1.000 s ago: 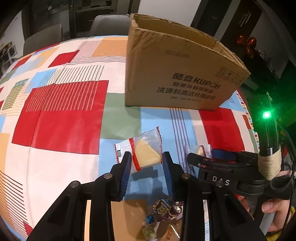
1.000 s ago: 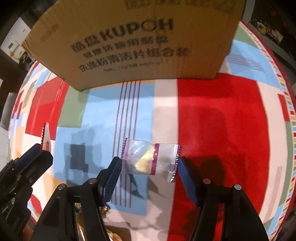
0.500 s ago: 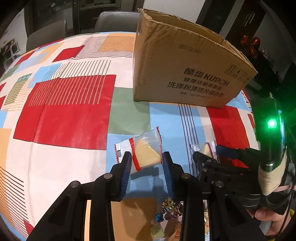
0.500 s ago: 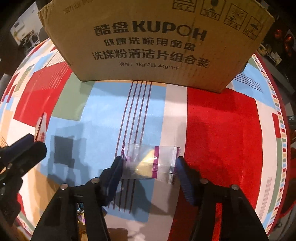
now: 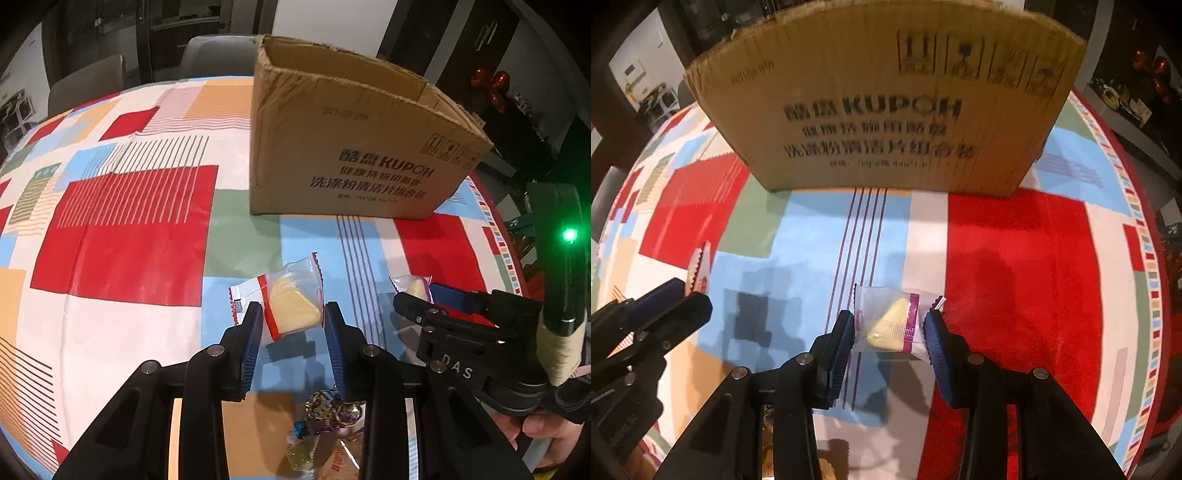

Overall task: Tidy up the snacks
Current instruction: 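Lift both clear bags and carry them over the cardboard box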

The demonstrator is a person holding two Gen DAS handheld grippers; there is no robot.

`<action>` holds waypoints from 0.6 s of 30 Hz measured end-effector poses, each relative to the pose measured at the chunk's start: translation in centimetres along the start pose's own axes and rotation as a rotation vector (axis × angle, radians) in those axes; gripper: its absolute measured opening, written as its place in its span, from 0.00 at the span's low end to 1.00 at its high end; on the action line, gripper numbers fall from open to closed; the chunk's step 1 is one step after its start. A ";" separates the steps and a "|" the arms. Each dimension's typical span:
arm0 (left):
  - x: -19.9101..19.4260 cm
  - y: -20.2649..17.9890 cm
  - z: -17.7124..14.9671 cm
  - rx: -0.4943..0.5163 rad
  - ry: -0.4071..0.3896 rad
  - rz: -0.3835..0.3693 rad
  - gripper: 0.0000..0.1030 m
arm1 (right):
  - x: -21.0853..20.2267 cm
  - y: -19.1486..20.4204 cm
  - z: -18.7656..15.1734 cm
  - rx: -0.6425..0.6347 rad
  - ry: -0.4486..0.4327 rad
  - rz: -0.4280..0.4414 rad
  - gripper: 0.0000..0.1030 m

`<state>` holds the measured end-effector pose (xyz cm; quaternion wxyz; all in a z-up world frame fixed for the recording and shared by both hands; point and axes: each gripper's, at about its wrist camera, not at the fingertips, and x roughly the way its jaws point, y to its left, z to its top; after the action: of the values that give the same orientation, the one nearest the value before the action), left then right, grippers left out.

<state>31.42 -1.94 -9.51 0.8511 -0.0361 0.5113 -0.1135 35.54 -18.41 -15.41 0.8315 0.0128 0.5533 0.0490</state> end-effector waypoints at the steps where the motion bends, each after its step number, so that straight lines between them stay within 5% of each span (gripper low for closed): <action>1: -0.2 -0.1 0.1 0.002 -0.005 -0.003 0.32 | -0.4 -0.1 0.1 -0.002 -0.011 0.000 0.40; 18: -6.4 -2.6 4.0 0.069 -0.157 -0.043 0.32 | -9.8 -1.4 3.6 -0.019 -0.298 -0.021 0.40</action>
<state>31.62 -3.25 -1.64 0.8867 -0.0265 0.4377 -0.1462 35.18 -20.67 -5.16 0.9050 0.0063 0.4233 0.0430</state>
